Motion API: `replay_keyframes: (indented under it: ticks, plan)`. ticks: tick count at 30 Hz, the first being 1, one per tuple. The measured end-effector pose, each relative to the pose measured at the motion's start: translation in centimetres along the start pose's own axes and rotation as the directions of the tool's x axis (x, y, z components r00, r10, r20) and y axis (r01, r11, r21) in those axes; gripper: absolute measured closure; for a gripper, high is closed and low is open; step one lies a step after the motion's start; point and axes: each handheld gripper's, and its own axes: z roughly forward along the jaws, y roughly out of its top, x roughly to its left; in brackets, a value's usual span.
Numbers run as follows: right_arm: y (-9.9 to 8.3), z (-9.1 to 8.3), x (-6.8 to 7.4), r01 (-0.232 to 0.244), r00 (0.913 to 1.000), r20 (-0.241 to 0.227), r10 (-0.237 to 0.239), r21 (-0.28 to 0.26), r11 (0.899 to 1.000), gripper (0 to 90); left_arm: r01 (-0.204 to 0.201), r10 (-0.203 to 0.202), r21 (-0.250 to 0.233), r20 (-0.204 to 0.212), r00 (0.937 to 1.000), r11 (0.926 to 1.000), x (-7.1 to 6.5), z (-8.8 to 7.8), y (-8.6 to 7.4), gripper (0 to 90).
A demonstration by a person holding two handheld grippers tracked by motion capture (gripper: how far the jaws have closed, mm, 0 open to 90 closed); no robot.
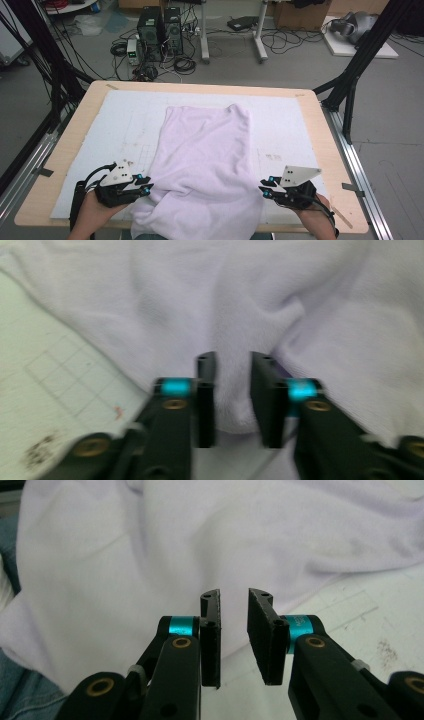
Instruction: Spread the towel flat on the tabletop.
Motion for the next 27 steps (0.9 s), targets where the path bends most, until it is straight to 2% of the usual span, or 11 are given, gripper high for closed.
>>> replay_keyframes:
  ticks: [2, 5, 8, 9, 12, 13, 14, 21, 23, 26, 27]
  plan:
    - [0.3, 0.5, -0.3, 0.001, 1.0000, -0.009, -0.001, -0.012, 1.000, 71.4, 0.020, -0.020, 0.012, 0.014, 0.9997, 0.9997, 0.5, 0.5, -0.1, 58.2]
    - [0.6, 2.9, -0.7, 0.014, 0.9991, -0.039, -0.013, 0.012, 1.000, 63.8, 0.022, -0.023, 0.045, 0.014, 0.9997, 0.9988, 1.1, 2.2, -0.4, 55.8]
    - [0.4, 5.6, -1.2, -0.012, 0.9978, -0.065, 0.015, 0.041, 0.999, 62.7, 0.029, -0.032, 0.098, 0.030, 0.9990, 0.9948, 1.7, 4.3, -0.7, 56.8]
    - [0.3, 6.4, -1.3, -0.010, 0.9978, -0.065, 0.013, 0.056, 0.998, 62.9, 0.011, -0.018, 0.118, 0.059, 0.9981, 0.9929, 1.8, 4.9, -0.8, 62.1]
    - [-0.2, 8.2, -1.4, -0.008, 0.9962, -0.085, 0.017, 0.110, 0.994, 73.3, 0.007, -0.014, 0.108, 0.066, 0.9977, 0.9941, 1.7, 5.0, -1.0, 84.6]
    - [-0.3, 8.1, -1.5, -0.018, 0.9962, -0.084, 0.026, 0.096, 0.995, 83.2, 0.005, -0.011, 0.109, 0.060, 0.9981, 0.9940, 1.8, 4.9, -1.0, 85.5]
    - [-0.3, 7.9, -1.5, -0.012, 0.9976, -0.067, 0.019, 0.104, 0.995, 85.1, 0.003, -0.009, 0.108, 0.052, 0.9986, 0.9941, 1.8, 4.7, -1.1, 85.9]
    - [0.3, 5.1, -0.3, -0.003, 0.9954, -0.095, 0.007, 0.047, 0.999, 85.0, -0.005, 0.004, 0.055, 0.018, 0.9998, 0.9985, 1.5, 1.7, -0.8, 86.6]
    - [0.7, 4.4, 0.0, 0.006, 0.9928, -0.120, -0.002, 0.026, 1.000, 78.5, -0.012, 0.010, 0.054, 0.024, 0.9997, 0.9985, 1.4, 1.2, -0.5, 85.5]
    - [0.8, 4.0, -0.2, 0.003, 0.9958, -0.091, -0.003, -0.004, 1.000, 69.9, 0.020, -0.022, 0.054, 0.030, 0.9993, 0.9983, 1.7, 1.1, -0.5, 63.5]
    - [0.7, 4.0, -0.4, -0.008, 0.9961, -0.088, 0.007, -0.008, 1.000, 69.9, 0.027, -0.029, 0.050, 0.039, 0.9988, 0.9984, 1.9, 1.2, -0.5, 61.4]
